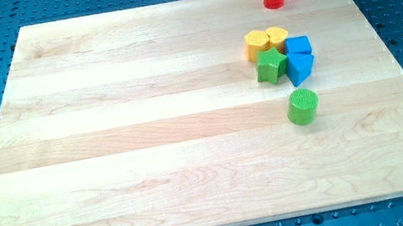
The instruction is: Move the red star to the left of the green star
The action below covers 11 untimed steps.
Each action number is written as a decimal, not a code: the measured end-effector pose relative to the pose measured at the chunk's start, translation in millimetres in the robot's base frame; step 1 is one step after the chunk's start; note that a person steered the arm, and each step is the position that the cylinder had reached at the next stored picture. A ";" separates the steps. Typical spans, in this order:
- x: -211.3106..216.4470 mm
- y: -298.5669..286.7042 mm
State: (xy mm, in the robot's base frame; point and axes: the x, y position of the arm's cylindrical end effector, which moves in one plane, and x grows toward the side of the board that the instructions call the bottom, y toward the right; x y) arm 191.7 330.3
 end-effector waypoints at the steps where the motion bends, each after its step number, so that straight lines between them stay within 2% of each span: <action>1: -0.7 -52.2; 2: 0.8 -96.6; 4: 70.6 -226.1; 6: 101.4 -270.9; 7: 159.6 -279.8; 9: 155.0 -304.0; 10: 174.6 -322.8; 11: 202.5 -314.4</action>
